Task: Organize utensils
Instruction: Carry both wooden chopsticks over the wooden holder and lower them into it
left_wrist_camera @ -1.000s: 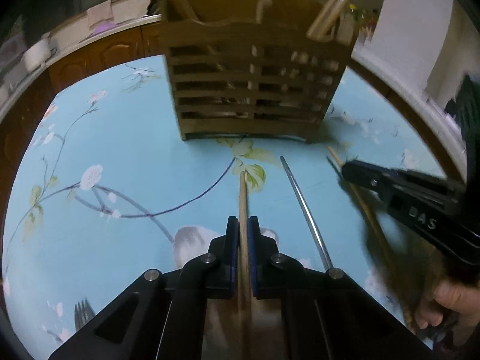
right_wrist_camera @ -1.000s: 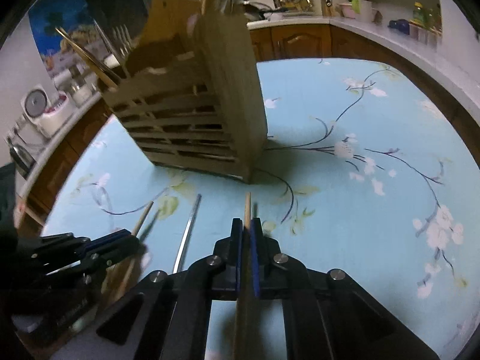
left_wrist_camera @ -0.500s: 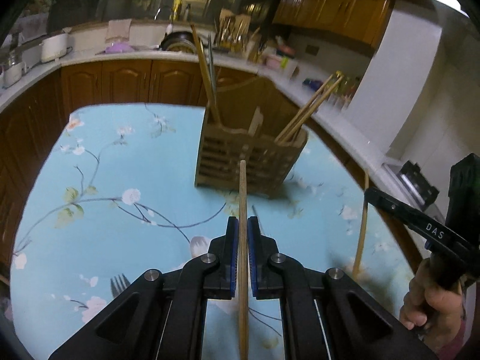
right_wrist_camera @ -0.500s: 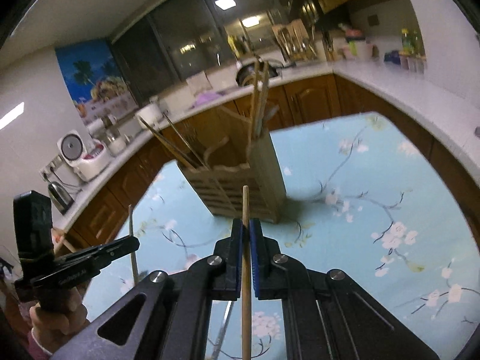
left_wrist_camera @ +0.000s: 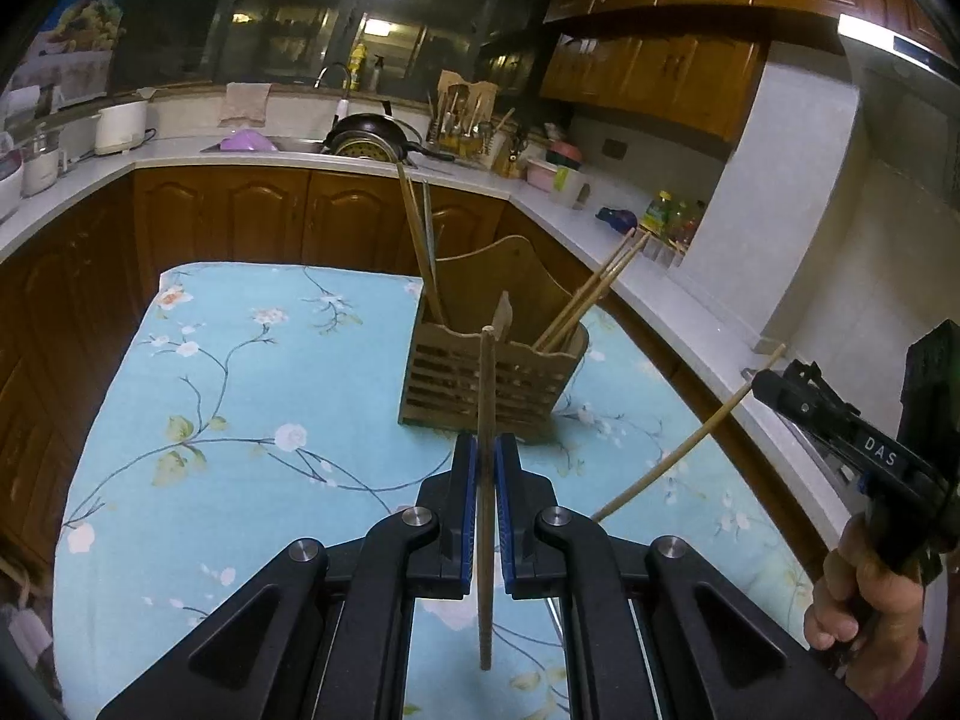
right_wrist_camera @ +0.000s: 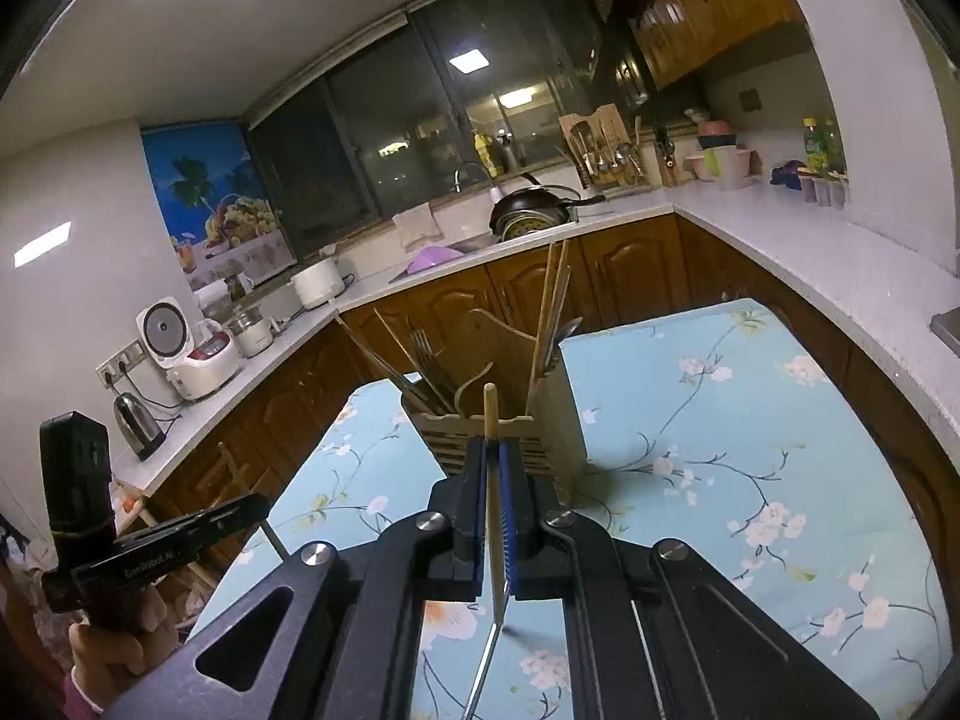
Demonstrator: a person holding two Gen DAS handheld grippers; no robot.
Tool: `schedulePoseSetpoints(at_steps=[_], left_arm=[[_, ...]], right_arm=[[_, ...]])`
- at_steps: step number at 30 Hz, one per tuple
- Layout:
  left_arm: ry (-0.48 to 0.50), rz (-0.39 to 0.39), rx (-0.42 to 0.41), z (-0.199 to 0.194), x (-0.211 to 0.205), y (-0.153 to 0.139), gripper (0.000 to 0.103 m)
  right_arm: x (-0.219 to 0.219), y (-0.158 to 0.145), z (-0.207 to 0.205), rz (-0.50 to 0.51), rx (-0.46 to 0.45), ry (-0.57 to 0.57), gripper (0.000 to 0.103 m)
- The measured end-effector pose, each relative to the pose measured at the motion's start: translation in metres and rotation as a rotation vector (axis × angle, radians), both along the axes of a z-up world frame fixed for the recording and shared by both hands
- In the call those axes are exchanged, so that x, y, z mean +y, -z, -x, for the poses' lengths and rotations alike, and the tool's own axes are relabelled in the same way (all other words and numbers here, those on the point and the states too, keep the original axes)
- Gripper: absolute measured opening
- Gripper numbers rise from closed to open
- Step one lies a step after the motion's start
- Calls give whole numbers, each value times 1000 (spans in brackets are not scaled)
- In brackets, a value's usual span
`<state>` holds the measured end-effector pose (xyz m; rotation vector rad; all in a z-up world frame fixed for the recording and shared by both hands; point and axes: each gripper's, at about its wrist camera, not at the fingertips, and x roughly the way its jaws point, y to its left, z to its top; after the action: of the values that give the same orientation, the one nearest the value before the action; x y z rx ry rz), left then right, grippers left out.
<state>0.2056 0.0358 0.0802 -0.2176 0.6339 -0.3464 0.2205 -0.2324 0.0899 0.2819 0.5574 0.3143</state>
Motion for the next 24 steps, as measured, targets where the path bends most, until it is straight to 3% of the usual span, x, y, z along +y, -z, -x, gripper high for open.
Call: schedulePoseSetpoints(at_steps=[9, 24], left_arm=[[-12, -1, -13, -7, 0, -4, 4], [-23, -25, -105, -26, -3, -28, 4]], right_arm=[[1, -6, -2, -1, -11, 2, 4], [-1, -39, -23, -6, -96, 12, 4]])
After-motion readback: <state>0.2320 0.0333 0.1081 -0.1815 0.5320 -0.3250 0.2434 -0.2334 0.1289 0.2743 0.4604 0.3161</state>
